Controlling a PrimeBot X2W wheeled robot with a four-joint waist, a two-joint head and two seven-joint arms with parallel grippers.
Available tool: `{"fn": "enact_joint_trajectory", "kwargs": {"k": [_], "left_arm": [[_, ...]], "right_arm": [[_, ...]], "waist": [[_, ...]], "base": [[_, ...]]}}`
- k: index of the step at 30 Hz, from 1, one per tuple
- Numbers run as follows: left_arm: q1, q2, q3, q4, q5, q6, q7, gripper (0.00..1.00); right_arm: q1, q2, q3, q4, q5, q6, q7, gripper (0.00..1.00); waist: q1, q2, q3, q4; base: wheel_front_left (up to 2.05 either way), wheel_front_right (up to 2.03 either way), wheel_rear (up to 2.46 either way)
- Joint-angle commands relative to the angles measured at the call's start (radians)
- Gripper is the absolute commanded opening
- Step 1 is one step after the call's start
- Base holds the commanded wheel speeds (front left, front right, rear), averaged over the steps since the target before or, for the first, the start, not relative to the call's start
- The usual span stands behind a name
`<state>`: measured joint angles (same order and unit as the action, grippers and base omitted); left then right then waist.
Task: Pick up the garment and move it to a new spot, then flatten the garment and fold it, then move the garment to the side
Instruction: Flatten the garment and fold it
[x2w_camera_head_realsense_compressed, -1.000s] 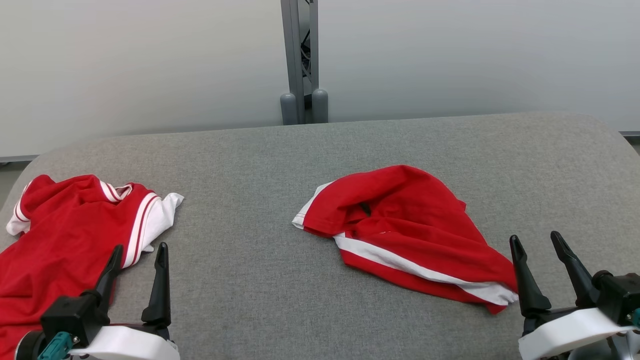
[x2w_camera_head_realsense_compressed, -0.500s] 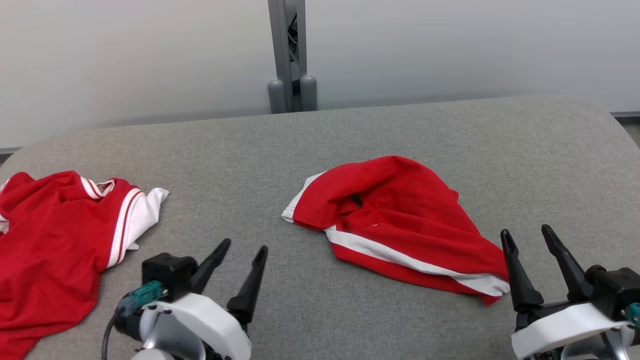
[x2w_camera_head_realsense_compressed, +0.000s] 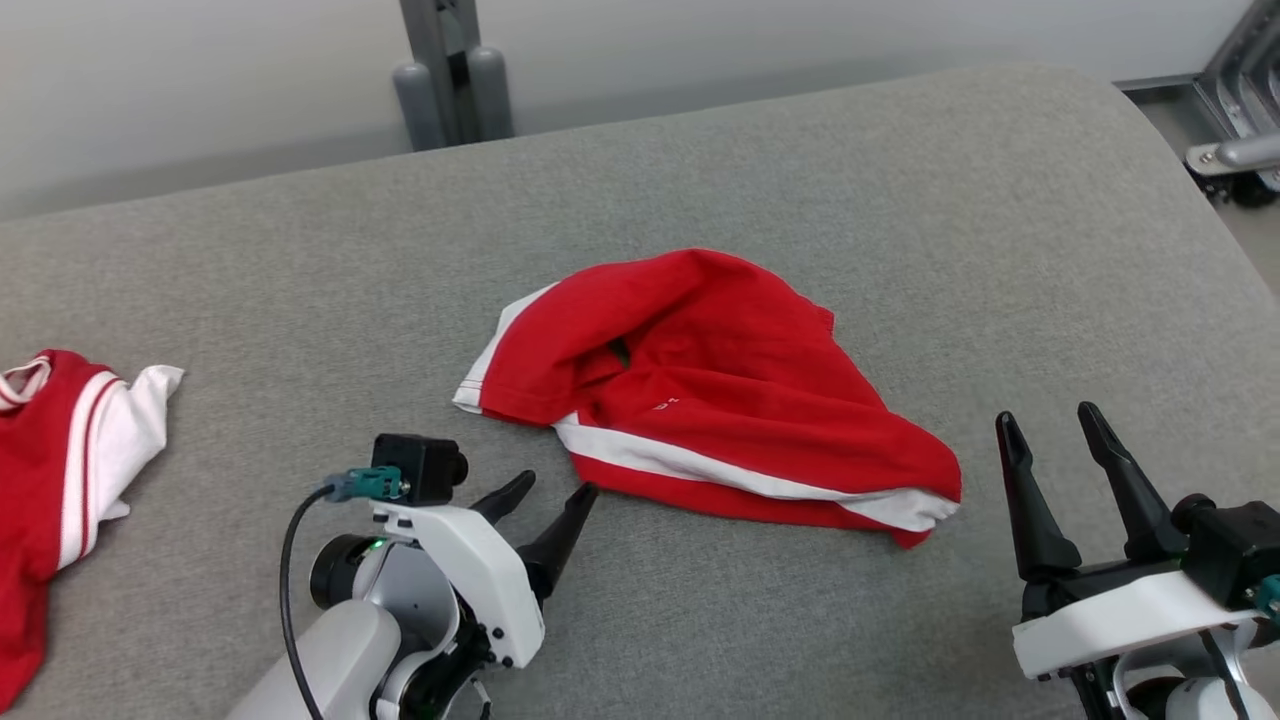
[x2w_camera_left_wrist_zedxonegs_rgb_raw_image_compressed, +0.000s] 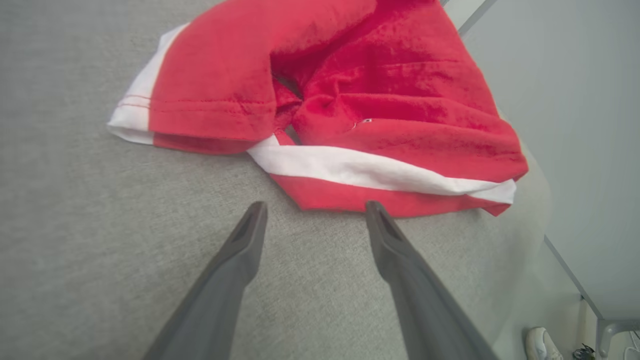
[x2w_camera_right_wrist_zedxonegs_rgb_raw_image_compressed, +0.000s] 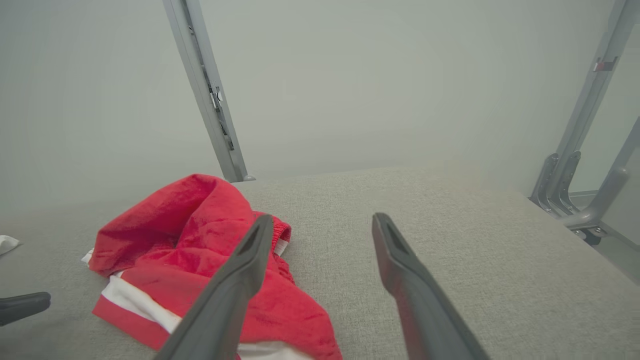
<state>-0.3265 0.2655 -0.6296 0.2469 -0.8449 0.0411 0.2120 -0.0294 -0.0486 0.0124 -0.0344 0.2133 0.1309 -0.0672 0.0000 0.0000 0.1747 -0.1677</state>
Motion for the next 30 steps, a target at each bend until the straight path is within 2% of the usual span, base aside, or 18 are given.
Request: {"fn": "enact_joint_trajectory", "kwargs": {"k": [1,7,12,13,15,16,22,25,30], "left_arm": [[-0.032,-0.003,0.005,0.029,-0.001,-0.011,-0.003,1.0],[-0.115,-0.032,0.032,0.166,-0.03,-0.062,-0.029,1.0],[-0.159,-0.045,0.047,0.266,-0.049,-0.085,-0.041,1.0],[-0.164,-0.048,0.046,0.282,-0.05,-0.088,-0.041,0.79],[-0.172,-0.05,0.049,0.303,-0.046,-0.093,-0.058,0.07],[-0.173,-0.051,0.05,0.309,-0.042,-0.092,-0.067,0.0],[-0.14,-0.055,0.04,0.285,0.003,-0.05,-0.142,0.0],[-0.111,-0.05,0.027,0.231,0.042,-0.013,-0.195,0.0],[-0.051,-0.021,0.007,0.119,0.12,0.074,-0.254,0.0]], "right_arm": [[-0.014,-0.004,0.0,0.005,0.008,0.0,-0.013,1.0],[-0.039,-0.004,0.01,0.029,0.016,0.0,-0.038,1.0],[-0.049,-0.004,0.009,0.045,0.012,0.0,-0.05,1.0],[-0.049,-0.004,0.01,0.048,0.013,0.0,-0.049,1.0],[-0.05,-0.004,0.008,0.051,0.014,0.0,-0.052,1.0],[-0.05,-0.004,0.006,0.052,0.017,0.0,-0.052,1.0],[-0.042,-0.004,-0.01,0.051,0.016,0.0,-0.048,1.0],[-0.038,-0.004,-0.021,0.044,0.008,0.0,-0.042,1.0],[-0.038,-0.004,-0.03,0.031,-0.005,0.0,-0.028,1.0]], "waist": [[0.0,0.0,0.042,-0.044],[0.0,0.0,0.087,-0.091],[0.0,0.0,0.096,-0.109],[0.0,0.0,0.096,-0.111],[0.0,0.0,0.095,-0.112],[0.0,0.0,0.093,-0.112],[0.0,0.0,0.077,-0.086],[0.0,0.0,0.069,-0.057],[0.0,0.0,0.059,0.001]], "base": [[0.0,0.0,0.0],[0.0,0.0,0.0],[0.0,0.0,0.0],[0.0,0.0,0.0],[0.0,0.0,0.0],[0.0,0.0,0.0],[0.0,0.0,0.0],[0.0,0.0,0.0],[0.0,0.0,0.0]]}}
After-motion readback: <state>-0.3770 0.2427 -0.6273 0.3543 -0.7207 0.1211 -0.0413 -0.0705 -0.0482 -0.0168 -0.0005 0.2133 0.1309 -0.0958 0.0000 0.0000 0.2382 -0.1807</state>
